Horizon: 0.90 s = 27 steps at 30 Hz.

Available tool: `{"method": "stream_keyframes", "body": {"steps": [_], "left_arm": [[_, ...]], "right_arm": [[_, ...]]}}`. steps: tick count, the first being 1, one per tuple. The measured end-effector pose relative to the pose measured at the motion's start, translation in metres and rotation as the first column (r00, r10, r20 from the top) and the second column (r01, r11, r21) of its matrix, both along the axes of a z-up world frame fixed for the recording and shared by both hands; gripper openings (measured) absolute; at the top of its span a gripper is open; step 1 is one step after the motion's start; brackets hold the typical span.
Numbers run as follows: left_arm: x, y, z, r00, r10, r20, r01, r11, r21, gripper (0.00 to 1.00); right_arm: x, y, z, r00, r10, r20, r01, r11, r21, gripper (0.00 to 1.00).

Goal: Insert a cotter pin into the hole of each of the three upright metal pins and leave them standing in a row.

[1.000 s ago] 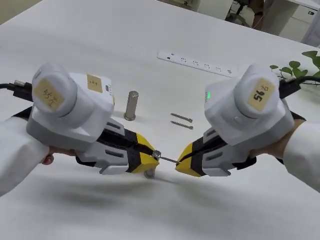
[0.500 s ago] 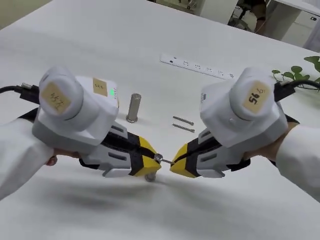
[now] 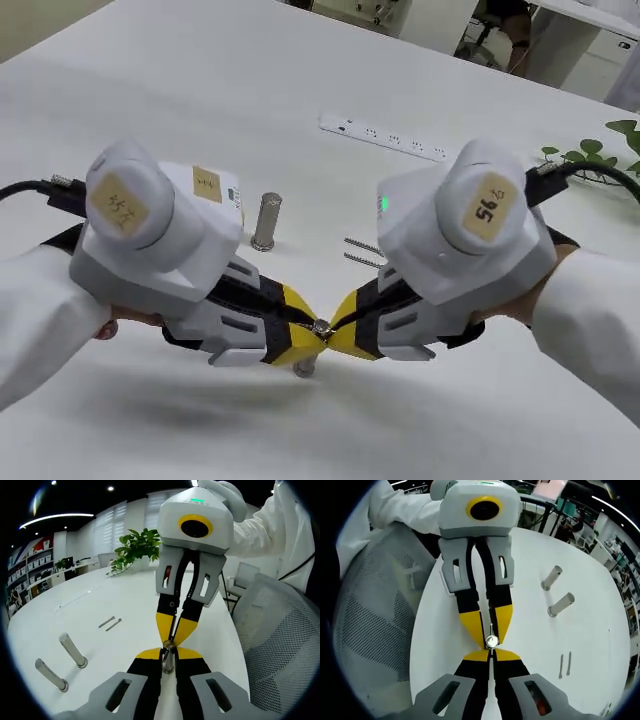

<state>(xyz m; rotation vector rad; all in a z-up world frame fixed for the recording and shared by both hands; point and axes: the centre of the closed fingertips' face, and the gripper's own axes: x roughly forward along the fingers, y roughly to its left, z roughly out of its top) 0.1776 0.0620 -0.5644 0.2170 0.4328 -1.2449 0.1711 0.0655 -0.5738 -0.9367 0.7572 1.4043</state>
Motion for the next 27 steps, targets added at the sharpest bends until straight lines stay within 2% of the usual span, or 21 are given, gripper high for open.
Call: {"method": "stream_keyframes", "body": {"steps": [3,7,9,13,17,27], "left_arm": [[0.000,0.000,0.000,1.000,0.002,0.000,-0.002,1.000,-0.001,0.06],[-0.001,0.001,0.000,1.000,-0.002,-0.002,0.002,1.000,-0.002,0.06],[-0.001,0.001,0.001,1.000,-0.001,0.000,0.001,1.000,-0.001,0.06],[-0.001,0.000,0.001,1.000,-0.002,0.002,0.002,1.000,0.001,0.06],[-0.001,0.000,0.001,1.000,-0.002,0.002,0.002,1.000,0.001,0.06],[-0.002,0.001,0.002,1.000,-0.003,0.004,0.003,1.000,0.001,0.06]], "right_arm": [[0.000,0.000,0.000,1.000,0.007,-0.007,-0.007,1.000,0.013,0.00],[0.003,-0.001,0.002,1.000,-0.025,0.003,0.025,0.998,0.059,0.04],[0.001,-0.004,0.003,1.000,-0.023,-0.011,0.024,0.998,0.062,0.04],[0.002,-0.009,0.008,1.000,-0.027,-0.006,0.027,0.997,0.068,0.04],[0.000,-0.011,0.012,1.000,-0.025,-0.017,0.026,0.997,0.075,0.00],[-0.002,-0.007,0.015,0.999,-0.036,-0.038,0.039,0.995,0.095,0.00]]}}
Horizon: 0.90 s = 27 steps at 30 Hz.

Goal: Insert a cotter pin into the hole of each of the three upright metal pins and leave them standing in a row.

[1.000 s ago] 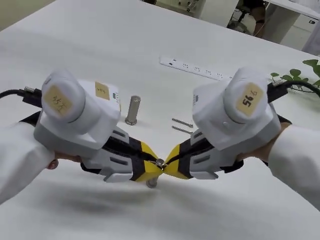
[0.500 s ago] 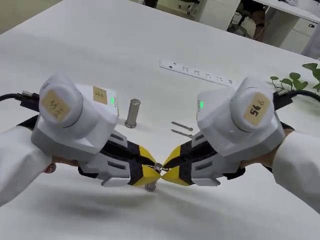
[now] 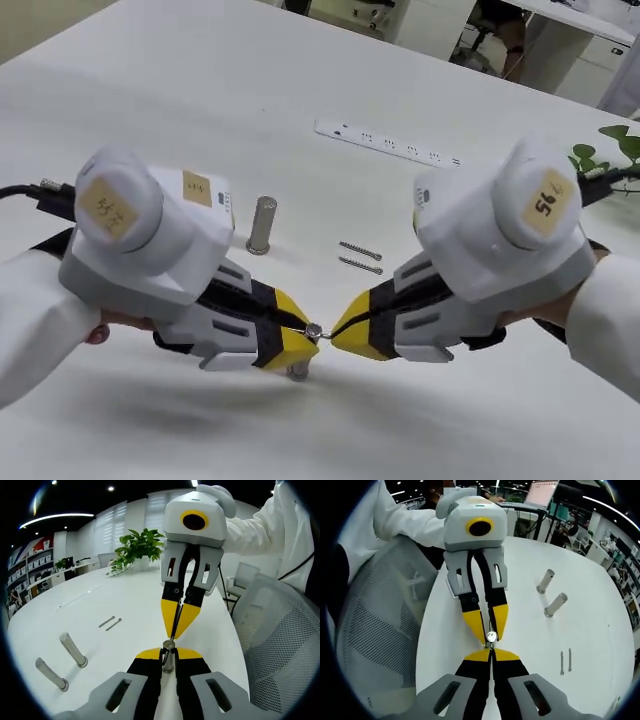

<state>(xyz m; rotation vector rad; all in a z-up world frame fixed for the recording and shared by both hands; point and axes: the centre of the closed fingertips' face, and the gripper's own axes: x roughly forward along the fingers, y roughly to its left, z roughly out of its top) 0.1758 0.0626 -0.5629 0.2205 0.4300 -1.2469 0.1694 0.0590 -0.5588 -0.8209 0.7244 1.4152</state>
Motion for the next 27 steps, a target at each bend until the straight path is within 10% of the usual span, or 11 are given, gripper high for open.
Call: {"method": "stream_keyframes", "body": {"steps": [17,27], "left_arm": [[0.001,0.003,0.000,1.000,0.014,-0.001,-0.014,1.000,-0.007,0.08],[0.003,0.030,-0.004,0.997,0.076,0.015,-0.076,0.997,-0.017,0.51]], "right_arm": [[-0.001,-0.004,0.000,0.999,-0.030,0.009,0.030,1.000,0.008,0.01],[-0.004,0.001,0.001,0.998,-0.059,-0.014,0.060,0.997,0.041,0.11]]}}
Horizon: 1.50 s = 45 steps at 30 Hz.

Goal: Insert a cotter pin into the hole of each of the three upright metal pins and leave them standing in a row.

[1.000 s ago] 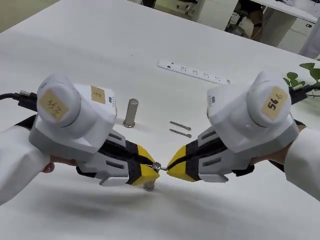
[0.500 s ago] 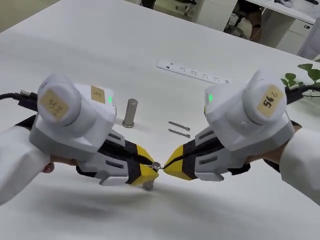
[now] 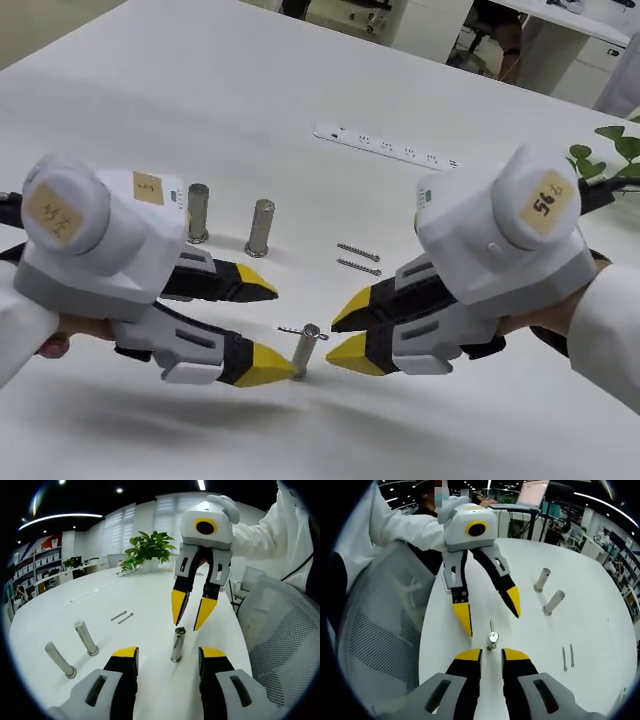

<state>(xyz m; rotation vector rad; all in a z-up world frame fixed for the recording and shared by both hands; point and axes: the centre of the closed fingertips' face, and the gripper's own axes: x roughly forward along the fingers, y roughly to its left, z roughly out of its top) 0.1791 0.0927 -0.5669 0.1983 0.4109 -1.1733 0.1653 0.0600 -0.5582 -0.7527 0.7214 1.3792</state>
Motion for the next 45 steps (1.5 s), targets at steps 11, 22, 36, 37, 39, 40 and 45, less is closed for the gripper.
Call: {"method": "stream_keyframes", "body": {"steps": [11,22,36,37,39,40,45], "left_arm": [[0.001,0.018,0.000,0.994,0.109,-0.025,-0.110,0.993,-0.031,0.88],[-0.006,0.028,0.001,0.986,0.150,-0.068,-0.155,0.986,-0.060,0.99],[-0.014,0.036,0.007,0.975,0.199,-0.097,-0.207,0.974,-0.091,0.94],[-0.014,0.037,0.006,0.974,0.203,-0.102,-0.212,0.973,-0.089,0.94],[-0.015,0.039,0.004,0.974,0.204,-0.103,-0.212,0.974,-0.080,0.95],[-0.016,0.040,0.004,0.974,0.204,-0.103,-0.212,0.974,-0.078,0.95],[-0.016,0.045,0.005,0.970,0.219,-0.105,-0.228,0.970,-0.081,0.95]], "right_arm": [[0.001,0.012,-0.006,1.000,0.002,-0.022,-0.002,1.000,0.005,0.13],[0.004,0.019,-0.010,1.000,0.013,-0.029,-0.013,1.000,-0.006,0.10],[0.002,0.023,-0.013,0.999,0.029,-0.027,-0.029,0.999,-0.015,0.04],[0.003,0.024,-0.012,0.999,0.036,-0.014,-0.036,0.999,-0.014,0.04],[0.004,0.026,-0.011,0.999,0.045,-0.010,-0.045,0.999,-0.019,0.04],[0.005,0.029,-0.009,0.999,0.051,-0.010,-0.051,0.998,-0.019,0.04],[0.015,0.042,-0.003,0.998,0.055,0.003,-0.055,0.998,0.003,0.04]]}}
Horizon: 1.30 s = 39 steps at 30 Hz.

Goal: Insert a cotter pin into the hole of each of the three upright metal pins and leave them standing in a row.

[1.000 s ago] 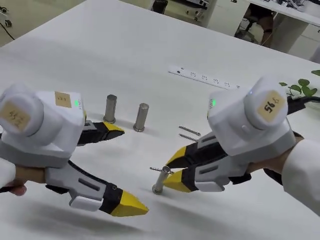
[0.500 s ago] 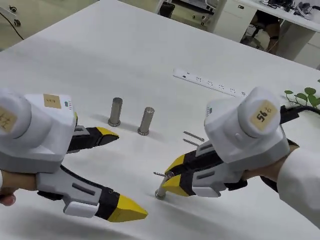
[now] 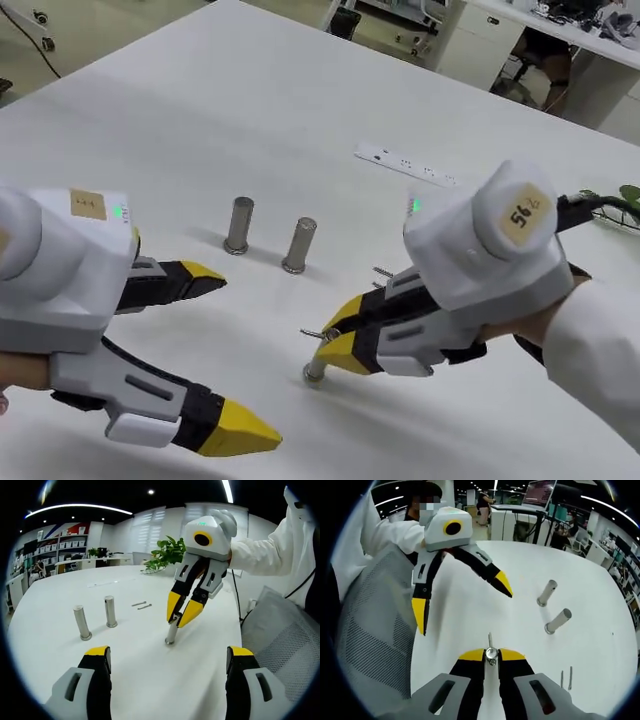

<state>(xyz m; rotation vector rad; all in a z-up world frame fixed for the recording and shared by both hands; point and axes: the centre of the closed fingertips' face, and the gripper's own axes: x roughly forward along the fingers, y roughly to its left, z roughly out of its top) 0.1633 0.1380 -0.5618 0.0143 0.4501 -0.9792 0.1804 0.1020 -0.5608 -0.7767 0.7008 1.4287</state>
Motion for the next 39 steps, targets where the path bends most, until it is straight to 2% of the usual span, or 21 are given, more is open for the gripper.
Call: {"method": "stream_keyframes", "body": {"steps": [2,7,16,20,23,25,27,39], "left_arm": [[-0.001,0.002,0.000,1.000,0.005,-0.018,-0.005,1.000,-0.006,0.93],[0.002,0.011,0.004,0.999,0.037,-0.016,-0.037,0.999,-0.010,0.92],[0.006,0.019,0.006,0.998,0.064,-0.011,-0.064,0.998,-0.007,0.93],[0.007,0.020,0.010,0.997,0.072,-0.029,-0.073,0.997,-0.037,0.91],[0.007,0.021,0.011,0.997,0.072,-0.032,-0.073,0.997,-0.037,0.90],[0.007,0.022,0.013,0.998,0.067,-0.017,-0.067,0.997,-0.032,0.90],[0.007,0.023,0.013,0.997,0.069,-0.022,-0.070,0.997,-0.032,0.90],[0.010,0.026,0.021,0.997,0.080,-0.004,-0.080,0.996,-0.031,0.90]], "right_arm": [[0.006,0.005,0.001,1.000,0.000,0.006,0.000,1.000,0.001,0.04],[0.016,0.013,0.001,1.000,-0.003,0.008,0.003,1.000,0.012,0.04],[0.022,0.016,-0.005,1.000,0.002,0.007,-0.002,1.000,-0.004,0.04],[0.024,0.018,-0.006,1.000,0.000,0.001,0.000,1.000,-0.004,0.04],[0.026,0.019,-0.006,1.000,-0.008,-0.013,0.008,1.000,0.005,0.04],[0.026,0.020,-0.006,1.000,-0.005,-0.010,0.005,1.000,0.003,0.04],[0.026,0.021,-0.005,1.000,-0.004,-0.013,0.004,1.000,0.009,0.04],[0.027,0.025,-0.002,1.000,0.006,-0.002,-0.006,1.000,0.019,0.05]]}}
